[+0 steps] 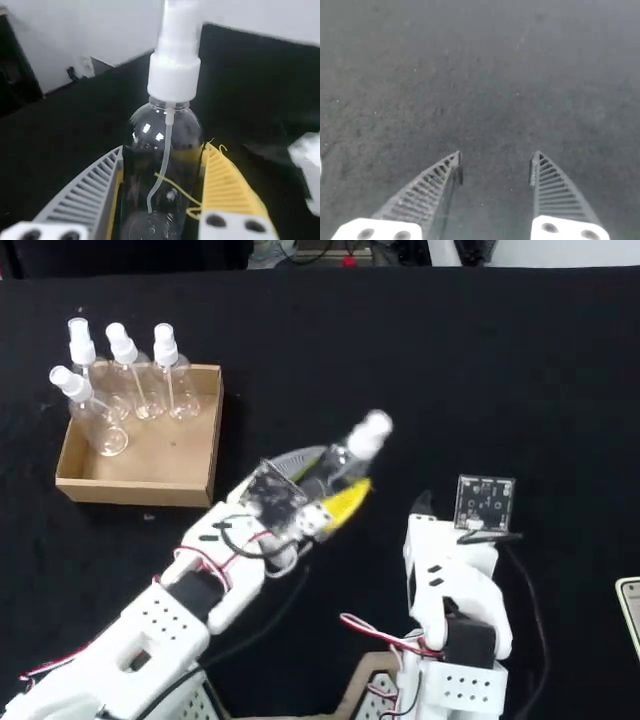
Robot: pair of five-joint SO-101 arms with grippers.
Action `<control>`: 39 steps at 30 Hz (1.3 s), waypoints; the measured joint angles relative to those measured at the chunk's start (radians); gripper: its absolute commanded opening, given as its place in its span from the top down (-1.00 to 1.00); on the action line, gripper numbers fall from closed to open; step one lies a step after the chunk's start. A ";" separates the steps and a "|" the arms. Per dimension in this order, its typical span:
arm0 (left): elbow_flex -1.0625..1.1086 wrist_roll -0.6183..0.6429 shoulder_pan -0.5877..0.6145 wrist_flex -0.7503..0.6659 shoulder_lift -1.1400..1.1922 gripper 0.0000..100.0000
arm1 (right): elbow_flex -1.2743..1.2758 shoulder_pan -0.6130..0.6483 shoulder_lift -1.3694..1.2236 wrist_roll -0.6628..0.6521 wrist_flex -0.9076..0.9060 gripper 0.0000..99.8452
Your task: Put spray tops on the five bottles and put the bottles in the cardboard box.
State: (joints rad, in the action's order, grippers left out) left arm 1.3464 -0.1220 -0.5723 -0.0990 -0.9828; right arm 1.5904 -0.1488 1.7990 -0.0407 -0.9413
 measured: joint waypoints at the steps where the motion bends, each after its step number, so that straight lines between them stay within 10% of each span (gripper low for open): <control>1: 0.011 0.026 0.020 -0.058 0.021 0.65 | 0.000 0.000 0.000 0.000 0.000 0.58; 9: 0.149 0.192 0.092 -0.606 0.215 0.65 | 0.000 0.000 0.000 0.000 0.009 0.58; 33: -0.120 0.204 0.112 -0.690 0.865 0.65 | 0.000 -0.066 0.000 0.000 0.041 0.58; 39: -0.152 0.204 0.081 -1.040 1.080 0.65 | 0.000 -0.068 0.000 0.000 0.041 0.58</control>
State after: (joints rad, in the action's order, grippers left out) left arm 1.1945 0.0821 -0.4910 -1.1393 0.0974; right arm 1.5904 -0.2163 1.7990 -0.0407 -0.8999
